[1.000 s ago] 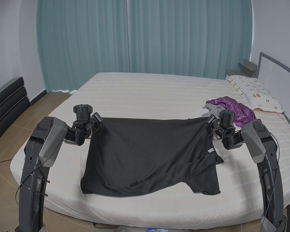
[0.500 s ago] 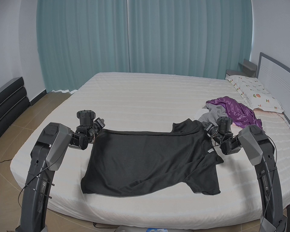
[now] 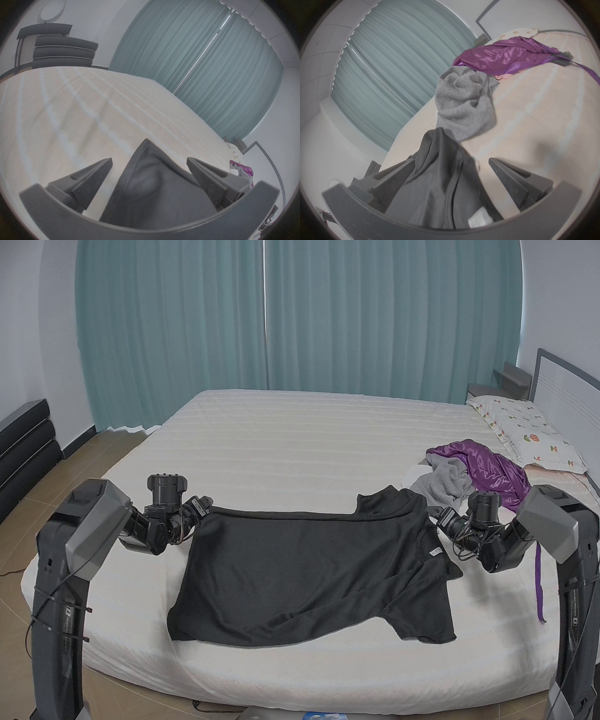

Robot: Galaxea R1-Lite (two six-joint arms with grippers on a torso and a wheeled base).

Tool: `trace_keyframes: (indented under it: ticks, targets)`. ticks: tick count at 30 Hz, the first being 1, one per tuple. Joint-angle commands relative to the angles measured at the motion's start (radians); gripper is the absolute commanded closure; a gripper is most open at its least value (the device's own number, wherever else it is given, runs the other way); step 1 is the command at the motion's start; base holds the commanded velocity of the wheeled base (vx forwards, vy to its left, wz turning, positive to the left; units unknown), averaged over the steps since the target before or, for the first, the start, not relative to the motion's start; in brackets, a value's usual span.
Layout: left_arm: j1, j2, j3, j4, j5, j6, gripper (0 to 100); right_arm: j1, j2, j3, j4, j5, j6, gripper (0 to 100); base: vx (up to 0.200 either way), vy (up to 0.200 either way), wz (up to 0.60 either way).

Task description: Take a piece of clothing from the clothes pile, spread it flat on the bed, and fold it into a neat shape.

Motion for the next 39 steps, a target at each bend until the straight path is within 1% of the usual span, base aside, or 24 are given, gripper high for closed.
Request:
trace_keyframes:
  ticks: [1, 2, 3, 4, 6, 11, 14, 16, 17, 20, 22, 25, 28, 31, 34, 39]
  targets:
    - [0.006, -0.4, 0.458, -0.009, -0.09, -0.029, 0, -0.014, -0.357, 0.476, -0.121, 0.146, 0.073, 0, 0.0, 0.0, 0.0]
    - [0.004, -0.426, 0.497, -0.009, -0.101, -0.04, 0, -0.011, -0.372, 0.516, -0.137, 0.153, 0.081, 0, 0.0, 0.0, 0.0]
    - [0.001, -0.475, 0.57, -0.009, -0.117, -0.063, 0, -0.006, -0.395, 0.587, -0.169, 0.156, 0.085, 0, 0.0, 0.0, 0.0]
    - [0.001, -0.483, 0.58, -0.009, -0.121, -0.066, 0, -0.005, -0.4, 0.6, -0.175, 0.156, 0.085, 0, 0.0, 0.0, 0.0]
    - [-0.014, -0.55, 0.678, -0.009, -0.124, -0.1, 0, 0.002, -0.444, 0.717, -0.224, 0.157, 0.087, 0, 0.0, 0.0, 0.0]
    - [-0.054, -0.659, 0.858, -0.029, -0.127, -0.115, 0, 0.038, -0.509, 0.889, -0.27, 0.16, 0.088, 0, 0.0, 0.0, 0.0]
    - [-0.074, -0.687, 0.955, -0.081, -0.125, -0.121, 0, 0.051, -0.52, 0.961, -0.291, 0.16, 0.091, 0, 0.0, 0.0, 0.0]
    - [-0.08, -0.691, 0.978, -0.098, -0.124, -0.126, 0, 0.052, -0.52, 0.976, -0.296, 0.16, 0.094, 0, 0.0, 0.0, 0.0]
    - [-0.094, -0.699, 1.044, -0.154, -0.122, -0.134, 0, 0.06, -0.521, 1.021, -0.316, 0.16, 0.111, 0, 0.0, 0.0, 0.0]
    - [-0.099, -0.693, 1.11, -0.217, -0.124, -0.144, 0, 0.064, -0.512, 1.067, -0.353, 0.163, 0.125, 0, 0.0, 0.0, 0.0]
    - [-0.102, -0.691, 1.128, -0.234, -0.124, -0.149, 0, 0.069, -0.507, 1.08, -0.365, 0.166, 0.125, 0, 0.0, 0.0, 0.0]
    - [-0.103, -0.69, 1.177, -0.277, -0.127, -0.186, 0, 0.068, -0.507, 1.128, -0.399, 0.194, 0.127, 0, 0.0, 0.0, 0.0]
    - [-0.103, -0.687, 1.197, -0.297, -0.13, -0.21, 0, 0.061, -0.507, 1.153, -0.417, 0.218, 0.127, 0, -0.2, 0.0, 0.0]
    - [-0.106, -0.677, 1.206, -0.303, -0.139, -0.216, 0, 0.06, -0.503, 1.156, -0.42, 0.226, 0.128, 0, -0.2, 0.0, 0.0]
    - [-0.114, -0.662, 1.215, -0.306, -0.144, -0.224, 0, 0.064, -0.492, 1.157, -0.422, 0.225, 0.128, 0, 0.0, 0.0, 0.0]
    - [-0.118, -0.627, 1.214, -0.36, -0.145, -0.289, 0, 0.066, -0.49, 1.157, -0.422, 0.226, 0.13, 0, 0.0, 0.0, 0.0]
